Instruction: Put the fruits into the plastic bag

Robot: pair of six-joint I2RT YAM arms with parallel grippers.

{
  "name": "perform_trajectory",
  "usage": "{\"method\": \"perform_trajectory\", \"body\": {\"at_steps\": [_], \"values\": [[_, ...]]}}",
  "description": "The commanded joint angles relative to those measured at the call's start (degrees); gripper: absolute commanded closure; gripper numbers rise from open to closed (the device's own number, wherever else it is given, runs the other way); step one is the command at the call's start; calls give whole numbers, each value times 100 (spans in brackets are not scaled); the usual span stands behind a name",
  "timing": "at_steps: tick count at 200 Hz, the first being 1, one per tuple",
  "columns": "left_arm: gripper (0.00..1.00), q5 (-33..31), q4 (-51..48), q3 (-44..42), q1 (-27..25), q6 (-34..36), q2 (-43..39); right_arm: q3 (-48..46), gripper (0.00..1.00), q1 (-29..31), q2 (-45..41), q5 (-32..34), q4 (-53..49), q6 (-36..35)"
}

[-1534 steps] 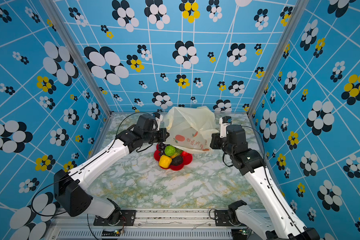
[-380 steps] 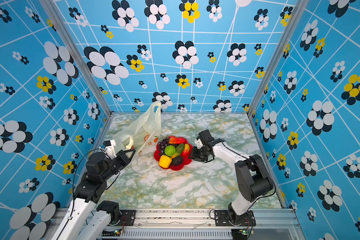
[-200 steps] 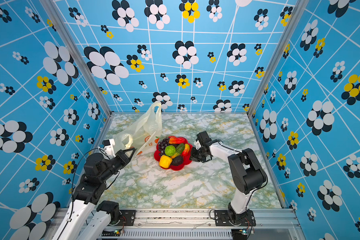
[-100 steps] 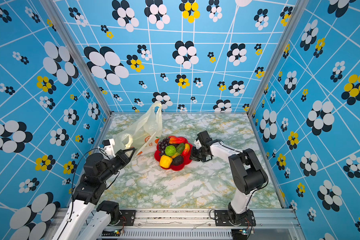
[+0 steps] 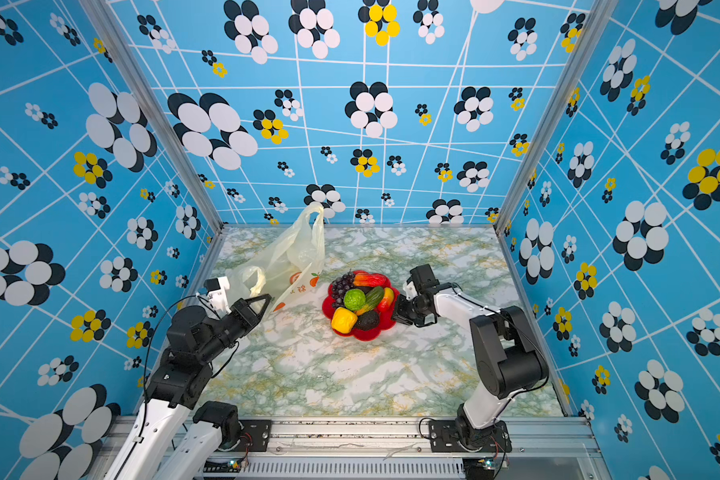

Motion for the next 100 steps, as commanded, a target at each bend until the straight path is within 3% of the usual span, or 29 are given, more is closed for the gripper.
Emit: {"method": "perform_trajectory", "body": {"at_steps": [1,55,100], "values": [[100,129,231,-77,-46,-13,68,-157,100,-127,-179,317,-359,-192],[100,107,275,-115,-79,-20,108,-212,100,-164,-238,287,-332,-193],[100,87,214,-124,-90,6,60,-159,77,-163,-278,291,-342,-188]]}}
